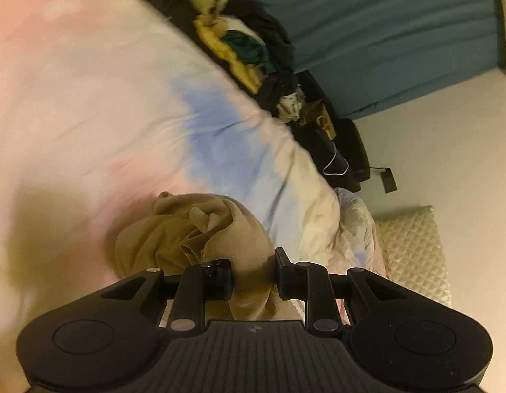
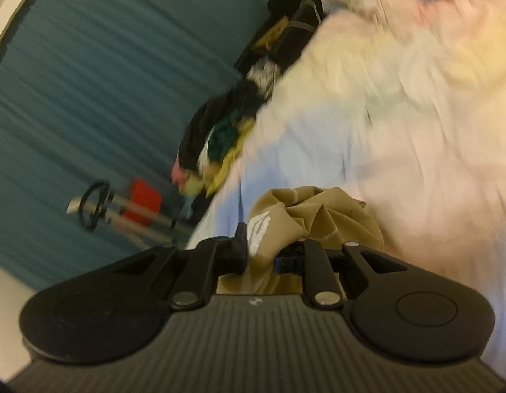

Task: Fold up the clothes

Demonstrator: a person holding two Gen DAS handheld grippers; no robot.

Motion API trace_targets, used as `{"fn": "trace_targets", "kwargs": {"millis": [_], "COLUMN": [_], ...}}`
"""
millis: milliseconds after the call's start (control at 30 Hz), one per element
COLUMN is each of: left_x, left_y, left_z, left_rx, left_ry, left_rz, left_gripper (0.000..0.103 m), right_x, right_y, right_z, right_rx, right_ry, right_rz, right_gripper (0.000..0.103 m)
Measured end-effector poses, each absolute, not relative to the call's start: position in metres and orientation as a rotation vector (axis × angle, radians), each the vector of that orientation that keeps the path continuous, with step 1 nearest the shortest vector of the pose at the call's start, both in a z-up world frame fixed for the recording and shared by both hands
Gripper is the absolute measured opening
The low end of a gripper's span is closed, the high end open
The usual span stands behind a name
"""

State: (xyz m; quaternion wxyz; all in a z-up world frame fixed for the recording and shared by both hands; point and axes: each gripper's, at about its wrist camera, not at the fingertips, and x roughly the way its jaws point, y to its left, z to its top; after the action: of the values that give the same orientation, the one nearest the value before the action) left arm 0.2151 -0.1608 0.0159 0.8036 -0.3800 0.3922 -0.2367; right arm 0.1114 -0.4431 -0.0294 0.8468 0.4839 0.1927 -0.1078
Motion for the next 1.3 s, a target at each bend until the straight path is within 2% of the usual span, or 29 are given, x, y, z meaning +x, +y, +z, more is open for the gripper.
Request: {"fn": "trace_targets", "kwargs": {"millis": [167, 267, 333, 467, 567, 667, 800, 967, 1033, 1100, 1233, 1300], "left_x": [0.291, 0.333, 0.348, 0.354, 0.341, 0.326, 0.314, 0.290, 0.272, 0.252, 0.210, 0.189], "left_y": [-0.229, -0.267, -0.280, -0.286, -0.271, -0.261, -0.256, -0.249, -0.248, -0.244, -0.234, -0.228], "left_z": [0.047, 0.058, 0.036, -0.036, -0.096, -0.127, -0.143, -0.099, -0.071, -0.042, 0.010, 0.033], "left_rx": [-0.750, -0.711, -0.672, -0.598, -0.636, -0.580, -0.464, -0.352, -0.314, -0.280, -0.225, -0.185], "left_ry": [0.787, 0.759, 0.760, 0.802, 0.897, 0.891, 0.860, 0.820, 0.782, 0.738, 0.672, 0.635], "left_rz": [-0.538, -0.552, -0.550, -0.573, -0.553, -0.567, -0.569, -0.533, -0.540, -0.551, -0.587, -0.597], "left_gripper": [0.027, 0.027, 0.027, 0.027, 0.027, 0.028, 0.043, 0.045, 0.050, 0.058, 0.064, 0.075], "right_x": [0.183, 0.210, 0.226, 0.229, 0.207, 0.179, 0.155, 0.136, 0.127, 0.116, 0.087, 0.076], "right_y": [-0.492, -0.507, -0.514, -0.520, -0.512, -0.501, -0.498, -0.490, -0.484, -0.478, -0.461, -0.451], "right_z": [0.009, 0.004, -0.013, -0.083, -0.141, -0.179, -0.202, -0.164, -0.142, -0.118, -0.069, -0.044], "right_rx": [0.953, 0.903, 0.876, 0.888, 0.933, 0.976, 1.060, 1.007, 0.955, 0.905, 0.814, 0.776], "right_ry": [0.299, 0.287, 0.305, 0.394, 0.464, 0.498, 0.521, 0.605, 0.621, 0.616, 0.562, 0.535], "right_rz": [-0.236, -0.255, -0.265, -0.277, -0.293, -0.300, -0.321, -0.380, -0.375, -0.361, -0.314, -0.292], "right_gripper": [0.018, 0.018, 0.018, 0.018, 0.018, 0.018, 0.021, 0.021, 0.021, 0.021, 0.021, 0.021]}}
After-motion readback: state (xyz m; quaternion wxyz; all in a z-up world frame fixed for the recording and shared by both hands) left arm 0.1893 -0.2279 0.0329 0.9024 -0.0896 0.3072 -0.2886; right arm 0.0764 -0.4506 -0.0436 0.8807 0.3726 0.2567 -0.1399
